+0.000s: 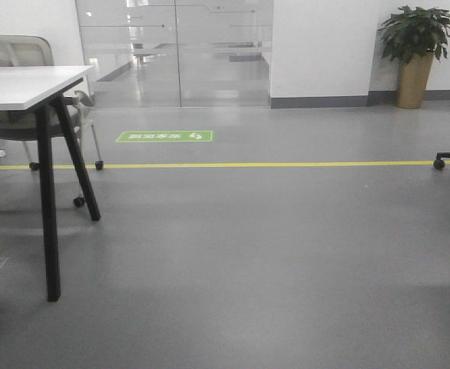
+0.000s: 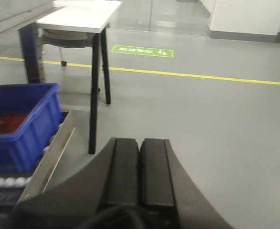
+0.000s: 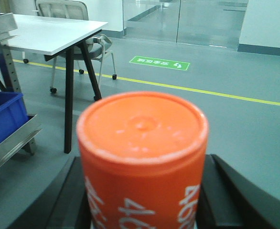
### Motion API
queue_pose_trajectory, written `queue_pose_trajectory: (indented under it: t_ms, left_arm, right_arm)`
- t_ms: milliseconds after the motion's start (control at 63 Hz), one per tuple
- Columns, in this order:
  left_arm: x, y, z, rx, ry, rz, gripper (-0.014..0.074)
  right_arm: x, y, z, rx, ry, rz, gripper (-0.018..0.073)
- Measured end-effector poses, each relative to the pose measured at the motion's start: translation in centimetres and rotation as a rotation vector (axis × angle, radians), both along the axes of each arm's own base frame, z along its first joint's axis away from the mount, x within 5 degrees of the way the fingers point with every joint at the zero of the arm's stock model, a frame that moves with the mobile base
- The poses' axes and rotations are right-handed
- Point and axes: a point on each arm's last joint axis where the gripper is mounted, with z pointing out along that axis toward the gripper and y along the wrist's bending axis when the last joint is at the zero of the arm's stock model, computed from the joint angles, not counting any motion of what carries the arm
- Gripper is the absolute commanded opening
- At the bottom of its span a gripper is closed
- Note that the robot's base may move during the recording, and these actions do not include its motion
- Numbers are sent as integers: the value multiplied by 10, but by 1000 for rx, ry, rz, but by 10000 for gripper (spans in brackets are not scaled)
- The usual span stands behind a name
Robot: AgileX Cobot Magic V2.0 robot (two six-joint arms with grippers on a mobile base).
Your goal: Grab orange capacitor from left shelf to right conveyor
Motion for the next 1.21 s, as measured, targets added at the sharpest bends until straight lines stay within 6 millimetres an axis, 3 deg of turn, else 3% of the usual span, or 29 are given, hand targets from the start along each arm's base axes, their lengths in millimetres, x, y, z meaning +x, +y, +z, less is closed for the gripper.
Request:
queue_pose_trajectory:
  t_ms: [1206]
  left_arm:
    - [0, 0, 0, 0, 0, -7, -127]
  right_arm:
    - [0, 0, 0, 0, 0, 0, 130]
